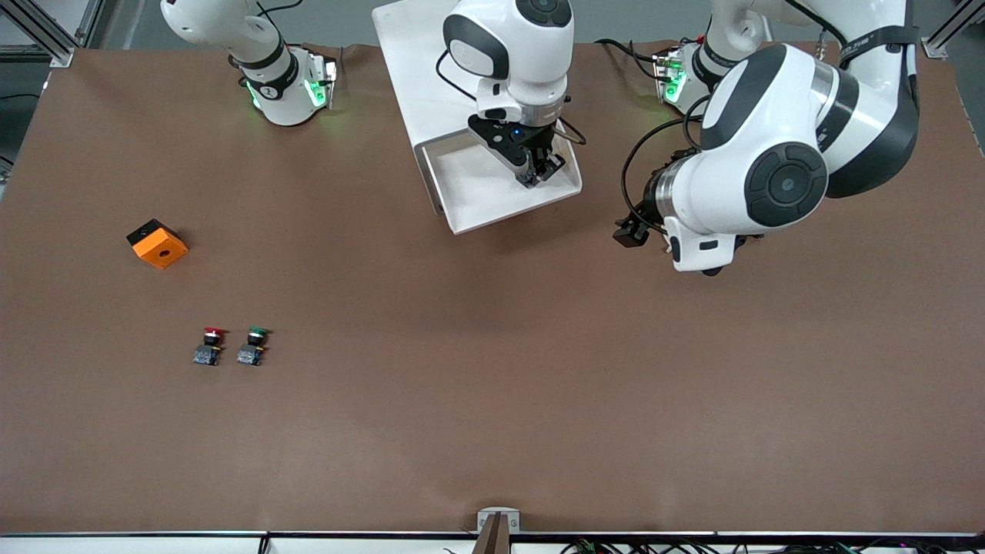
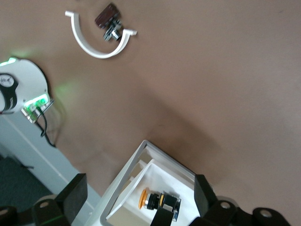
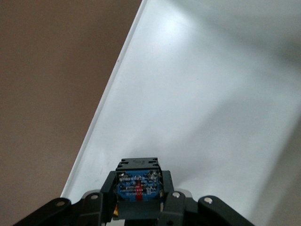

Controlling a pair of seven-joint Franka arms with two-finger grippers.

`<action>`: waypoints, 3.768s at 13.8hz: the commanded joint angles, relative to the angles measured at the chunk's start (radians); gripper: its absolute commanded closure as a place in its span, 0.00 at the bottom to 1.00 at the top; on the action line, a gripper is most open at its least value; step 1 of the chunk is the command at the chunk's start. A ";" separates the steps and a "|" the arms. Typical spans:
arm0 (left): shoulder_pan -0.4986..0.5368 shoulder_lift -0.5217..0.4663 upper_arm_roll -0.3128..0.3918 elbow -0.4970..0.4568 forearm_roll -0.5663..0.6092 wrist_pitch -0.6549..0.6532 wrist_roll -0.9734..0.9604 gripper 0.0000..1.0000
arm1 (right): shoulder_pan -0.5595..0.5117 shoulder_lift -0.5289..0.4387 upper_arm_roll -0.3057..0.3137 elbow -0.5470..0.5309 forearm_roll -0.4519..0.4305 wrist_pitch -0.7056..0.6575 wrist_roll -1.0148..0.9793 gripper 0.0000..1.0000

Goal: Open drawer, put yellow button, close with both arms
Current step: 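Withdraw the right gripper from the drawer back toward its base, then push the drawer shut into the cabinet with the left gripper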

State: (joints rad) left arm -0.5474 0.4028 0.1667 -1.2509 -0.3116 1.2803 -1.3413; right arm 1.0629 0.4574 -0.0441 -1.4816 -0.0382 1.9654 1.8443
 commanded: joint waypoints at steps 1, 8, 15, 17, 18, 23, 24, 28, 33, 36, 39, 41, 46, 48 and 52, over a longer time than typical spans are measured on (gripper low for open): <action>-0.014 -0.054 -0.025 -0.103 0.066 0.082 0.053 0.00 | 0.002 0.006 -0.011 0.024 -0.023 -0.022 -0.023 1.00; -0.015 -0.299 -0.085 -0.538 0.161 0.471 0.191 0.00 | -0.026 0.004 -0.017 0.020 -0.019 -0.045 -0.016 0.55; -0.022 -0.291 -0.116 -0.587 0.187 0.626 0.212 0.00 | -0.106 -0.072 -0.017 0.044 0.058 -0.104 -0.170 0.00; -0.019 -0.273 -0.134 -0.588 0.190 0.680 0.214 0.00 | -0.168 -0.088 -0.017 0.092 0.080 -0.179 -0.256 0.00; -0.020 -0.259 -0.136 -0.588 0.190 0.729 0.214 0.00 | -0.202 -0.091 -0.017 0.116 0.080 -0.225 -0.330 0.00; -0.029 -0.213 -0.150 -0.594 0.218 0.827 0.367 0.00 | -0.429 -0.129 -0.016 0.121 0.086 -0.305 -0.782 0.00; -0.029 -0.196 -0.160 -0.594 0.218 0.826 0.370 0.00 | -0.486 -0.138 -0.016 0.119 0.089 -0.322 -0.878 0.00; -0.055 -0.156 -0.171 -0.590 0.221 0.830 0.367 0.00 | -0.674 -0.187 -0.017 0.090 0.093 -0.407 -1.265 0.00; -0.118 -0.133 -0.174 -0.582 0.220 0.835 0.356 0.00 | -0.932 -0.232 -0.017 0.087 0.090 -0.512 -1.705 0.00; -0.143 -0.128 -0.177 -0.581 0.218 0.835 0.327 0.00 | -1.029 -0.261 -0.017 0.087 0.083 -0.545 -1.829 0.00; -0.177 -0.114 -0.180 -0.575 0.210 0.837 0.314 0.00 | -1.054 -0.279 -0.019 0.090 0.081 -0.559 -1.834 0.00; -0.201 -0.099 -0.181 -0.565 0.210 0.837 0.295 0.00 | -1.057 -0.279 -0.022 0.098 0.078 -0.568 -1.824 0.00; -0.226 -0.068 -0.184 -0.530 0.206 0.837 0.254 0.00 | -1.064 -0.267 -0.019 0.170 0.037 -0.599 -1.826 0.00; -0.246 -0.067 -0.191 -0.527 0.203 0.835 0.231 0.00 | -1.060 -0.263 -0.019 0.194 0.043 -0.597 -1.821 0.00; -0.250 -0.065 -0.222 -0.530 0.152 0.832 0.195 0.00 | -1.066 -0.273 -0.019 0.189 0.044 -0.649 -1.823 0.00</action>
State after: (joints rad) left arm -0.7919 0.3248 -0.0397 -1.7994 -0.1241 2.1174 -1.1259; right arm 0.0168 0.1908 -0.0759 -1.3012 0.0125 1.3664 0.0140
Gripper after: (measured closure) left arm 0.000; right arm 0.000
